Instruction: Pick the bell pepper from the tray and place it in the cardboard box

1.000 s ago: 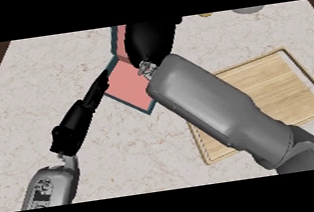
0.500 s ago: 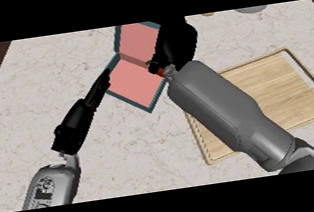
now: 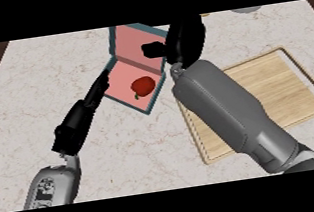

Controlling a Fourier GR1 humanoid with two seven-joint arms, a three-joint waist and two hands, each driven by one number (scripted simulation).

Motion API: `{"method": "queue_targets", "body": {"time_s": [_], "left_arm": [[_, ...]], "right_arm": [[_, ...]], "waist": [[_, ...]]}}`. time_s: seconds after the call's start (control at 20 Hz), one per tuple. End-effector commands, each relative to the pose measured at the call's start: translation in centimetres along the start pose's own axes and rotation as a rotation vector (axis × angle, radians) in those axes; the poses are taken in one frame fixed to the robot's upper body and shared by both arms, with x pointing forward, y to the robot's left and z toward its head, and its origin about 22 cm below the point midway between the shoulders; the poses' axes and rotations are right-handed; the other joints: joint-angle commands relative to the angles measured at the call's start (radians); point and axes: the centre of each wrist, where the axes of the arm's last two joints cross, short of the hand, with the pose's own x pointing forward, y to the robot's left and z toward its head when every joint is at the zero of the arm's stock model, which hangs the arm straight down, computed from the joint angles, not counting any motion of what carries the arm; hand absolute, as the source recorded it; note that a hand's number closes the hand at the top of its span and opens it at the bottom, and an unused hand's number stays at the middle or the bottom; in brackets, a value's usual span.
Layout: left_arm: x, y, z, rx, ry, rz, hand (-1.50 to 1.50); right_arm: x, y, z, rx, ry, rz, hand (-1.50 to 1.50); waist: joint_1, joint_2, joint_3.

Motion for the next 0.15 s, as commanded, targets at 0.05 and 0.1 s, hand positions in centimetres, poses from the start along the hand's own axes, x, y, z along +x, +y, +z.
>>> {"method": "queue_targets", "body": {"time_s": [0.05, 0.1], "left_arm": [[0.4, 0.6, 0.0, 0.006, 0.010, -0.003, 0.00], [-0.7, -0.5, 1.6, 0.043, 0.018, -0.002, 0.00]], "right_arm": [[-1.6, -0.8, 1.3, -0.164, 0.038, -0.312, -1.50], [-2.1, -1.8, 0.9, -0.154, 0.056, -0.329, -1.50]], "waist": [[-0.022, -0.010, 0.001], [-0.042, -0.017, 0.001]]}}
